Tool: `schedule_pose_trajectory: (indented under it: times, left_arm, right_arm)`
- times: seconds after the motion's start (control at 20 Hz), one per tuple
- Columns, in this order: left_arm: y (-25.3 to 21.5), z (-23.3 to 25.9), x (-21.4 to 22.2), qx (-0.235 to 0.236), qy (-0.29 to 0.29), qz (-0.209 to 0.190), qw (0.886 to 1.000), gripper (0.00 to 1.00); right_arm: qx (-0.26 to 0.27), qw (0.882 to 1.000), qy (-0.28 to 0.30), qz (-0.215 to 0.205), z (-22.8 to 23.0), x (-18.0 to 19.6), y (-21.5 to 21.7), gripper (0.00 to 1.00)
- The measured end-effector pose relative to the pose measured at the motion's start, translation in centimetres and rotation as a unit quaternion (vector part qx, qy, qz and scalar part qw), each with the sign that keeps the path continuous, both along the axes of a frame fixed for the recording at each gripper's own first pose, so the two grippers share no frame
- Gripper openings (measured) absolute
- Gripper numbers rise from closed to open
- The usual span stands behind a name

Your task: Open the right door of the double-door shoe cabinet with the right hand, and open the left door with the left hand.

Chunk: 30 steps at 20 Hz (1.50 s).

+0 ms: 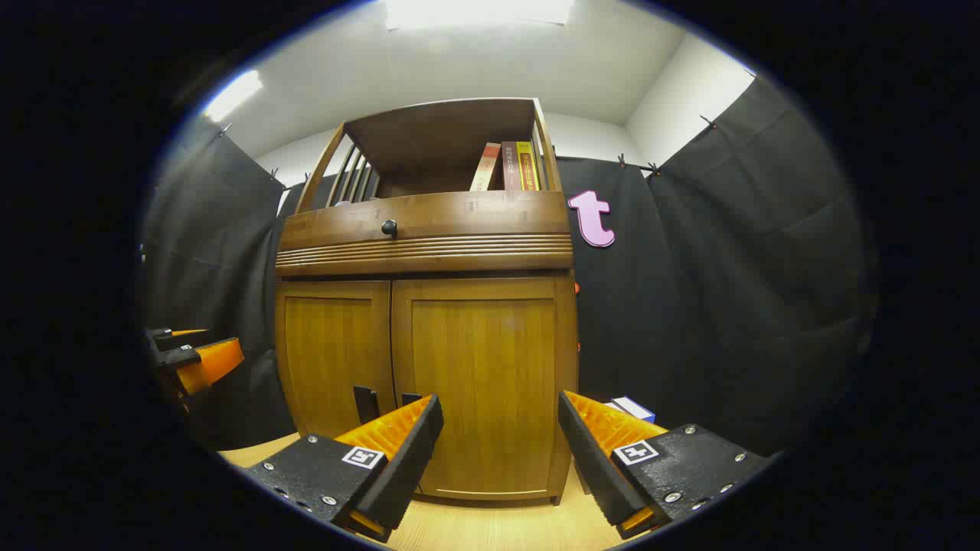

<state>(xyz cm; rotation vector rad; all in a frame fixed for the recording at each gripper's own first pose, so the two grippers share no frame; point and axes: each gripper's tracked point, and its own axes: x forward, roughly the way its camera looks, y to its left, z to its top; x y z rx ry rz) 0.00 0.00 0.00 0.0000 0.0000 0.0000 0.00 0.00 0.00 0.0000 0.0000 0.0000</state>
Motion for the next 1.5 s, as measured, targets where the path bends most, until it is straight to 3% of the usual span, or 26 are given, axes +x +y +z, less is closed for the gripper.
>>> schedule_pose_trajectory:
  times: [0.3,0.5,0.55,0.6,0.7,0.9,1.1,1.25,1.45,1.5]
  left_arm:
    - [-0.2,0.3,-0.4,-0.019,0.011,0.005,1.0,0.95]
    - [0.1,-2.3,0.2,-0.027,0.019,0.006,0.999,0.96]
    - [0.0,-3.0,0.5,-0.03,0.025,0.005,0.999,0.94]
    - [-0.1,-3.3,0.8,-0.031,0.027,0.003,0.999,0.99]
    - [0.5,-2.7,1.5,-0.035,0.007,0.007,0.999,0.94]
    - [1.0,-2.1,2.4,-0.025,0.0,0.012,1.0,0.95]
    - [1.3,-3.1,2.3,-0.008,0.004,0.016,1.0,0.97]
    - [0.8,-3.7,2.2,-0.019,0.011,0.011,1.0,0.96]
    - [1.1,-4.1,2.0,-0.028,0.013,0.014,0.999,0.97]
    - [1.2,-3.9,1.9,-0.029,0.011,0.014,0.999,0.97]
  right_arm:
    - [0.002,1.0,0.004,0.009,0.8,-0.4,0.6,1.0]
    - [-0.02,1.0,0.003,-0.001,-2.2,-1.1,0.4,1.0]
    - [-0.019,1.0,0.013,0.002,-3.2,-1.2,0.7,0.94]
    - [-0.017,1.0,0.019,0.005,-3.7,-1.2,0.8,0.97]
    - [-0.012,1.0,0.002,0.002,-3.3,-1.1,0.7,0.94]
    - [0.032,0.999,0.016,0.008,-3.5,-0.8,1.7,0.93]
    - [0.013,1.0,0.012,-0.003,-4.1,-0.5,1.0,0.93]
    - [-0.004,1.0,0.021,0.011,-5.0,0.6,1.6,0.93]
    - [0.014,0.999,0.015,0.048,-4.8,3.3,5.1,0.93]
    - [0.015,0.998,0.013,0.059,-4.8,4.3,6.2,1.0]
